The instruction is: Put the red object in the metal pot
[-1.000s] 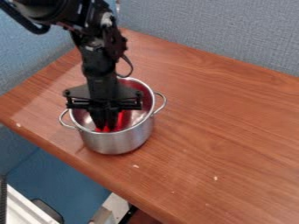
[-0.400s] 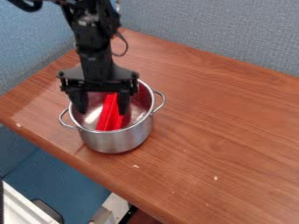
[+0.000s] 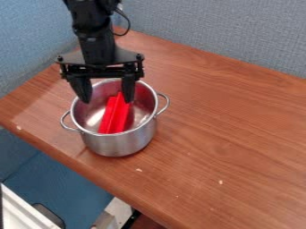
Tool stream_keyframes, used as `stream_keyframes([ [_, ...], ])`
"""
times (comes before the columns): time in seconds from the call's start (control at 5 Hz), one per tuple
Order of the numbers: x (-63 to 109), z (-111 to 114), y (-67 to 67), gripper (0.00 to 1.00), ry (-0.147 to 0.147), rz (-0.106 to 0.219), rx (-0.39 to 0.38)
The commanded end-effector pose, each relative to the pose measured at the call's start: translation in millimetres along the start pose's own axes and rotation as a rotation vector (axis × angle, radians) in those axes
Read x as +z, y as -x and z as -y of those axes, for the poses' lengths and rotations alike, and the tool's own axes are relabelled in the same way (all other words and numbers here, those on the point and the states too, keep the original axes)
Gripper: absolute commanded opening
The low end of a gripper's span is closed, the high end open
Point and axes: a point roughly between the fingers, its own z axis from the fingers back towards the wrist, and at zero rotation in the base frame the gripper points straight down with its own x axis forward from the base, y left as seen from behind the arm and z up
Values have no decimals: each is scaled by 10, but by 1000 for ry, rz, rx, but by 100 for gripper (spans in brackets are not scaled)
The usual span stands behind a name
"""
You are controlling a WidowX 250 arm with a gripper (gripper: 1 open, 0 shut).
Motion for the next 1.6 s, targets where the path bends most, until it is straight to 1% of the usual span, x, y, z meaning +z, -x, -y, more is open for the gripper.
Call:
stream_keyframes([
  [0.0,169,55,-116,100,17,54,4],
  [0.4,136,118,-196,100,27,21,0],
  [0.6,92,181,-214,100,30,14,-3],
  [0.8,26,235,-222,100,23,12,-8],
  [1.2,68,64,-233,100,15,21,101],
  [1.4,-51,24,-281,100,19,27,90],
])
